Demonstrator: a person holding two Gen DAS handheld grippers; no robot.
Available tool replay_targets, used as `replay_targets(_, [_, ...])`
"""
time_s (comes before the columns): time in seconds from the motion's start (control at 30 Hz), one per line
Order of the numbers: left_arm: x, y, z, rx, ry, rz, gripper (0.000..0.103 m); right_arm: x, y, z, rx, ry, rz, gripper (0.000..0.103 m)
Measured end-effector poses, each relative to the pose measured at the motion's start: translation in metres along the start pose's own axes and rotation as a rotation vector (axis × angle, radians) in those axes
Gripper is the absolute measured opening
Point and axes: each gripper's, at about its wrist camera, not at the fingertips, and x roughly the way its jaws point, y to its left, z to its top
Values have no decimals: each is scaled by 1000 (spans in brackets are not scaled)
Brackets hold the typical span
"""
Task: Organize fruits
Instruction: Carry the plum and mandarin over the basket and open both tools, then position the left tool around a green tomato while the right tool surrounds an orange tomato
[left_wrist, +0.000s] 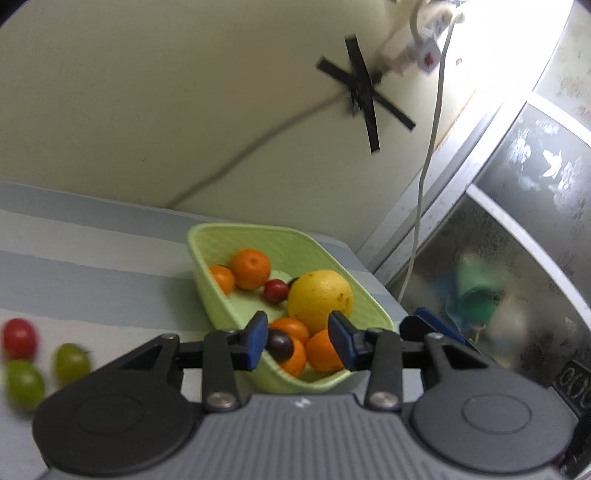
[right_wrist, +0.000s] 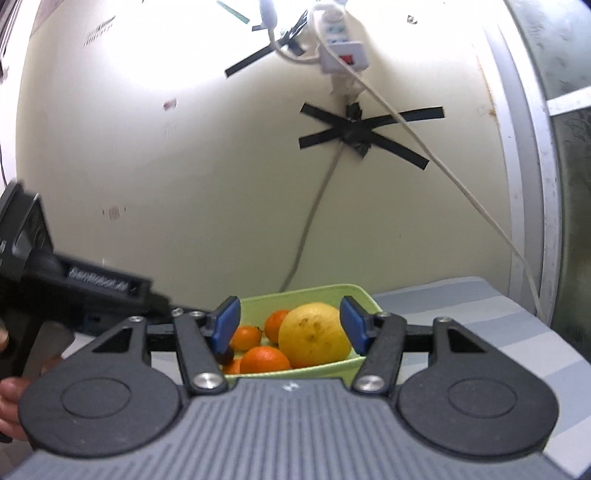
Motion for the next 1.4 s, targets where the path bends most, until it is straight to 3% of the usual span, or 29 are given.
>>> replay_targets(0.13, [-45, 20, -12, -19, -70, 34, 37, -4, 9, -2, -17, 1, 38, 62])
replay_targets(0.3, [-97, 59, -42, -37, -127, 202, 37, 0, 27, -7, -39, 56, 114, 62])
replay_targets(0.4, [-109, 79, -53, -70, -127, 259, 37, 4, 41, -10, -40, 104, 179, 60])
replay_targets(0.53, [-109, 89, -54, -90, -127, 268, 38, 7, 74, -17, -111, 192, 273, 50])
replay_targets(0.57, [-106, 88, -52, -82, -125, 265, 44, 11, 83, -20, -135, 222, 282, 48])
replay_targets(0.63, [-99, 82, -50, -44, -123, 278, 51, 23, 100, -26, -202, 269, 276, 47])
replay_targets(0.83, [-77, 66, -48, 67, -99, 337, 51, 74, 123, -25, -230, 400, 226, 44])
replay_targets(1.03, [-67, 62, -52, 107, -69, 388, 40, 106, 134, -35, -260, 481, 212, 47])
replay_targets(1.17, [-70, 65, -52, 86, -81, 394, 28, 114, 135, -38, -248, 500, 210, 46])
replay_targets(1.2, [-71, 67, -52, 78, -83, 390, 28, 116, 135, -37, -240, 502, 212, 44])
replay_targets(1.23, [-72, 68, -52, 71, -85, 387, 28, 116, 134, -37, -233, 498, 212, 34])
replay_targets(1.4, [-81, 64, -60, 51, -86, 365, 28, 101, 131, -37, -235, 468, 202, 33])
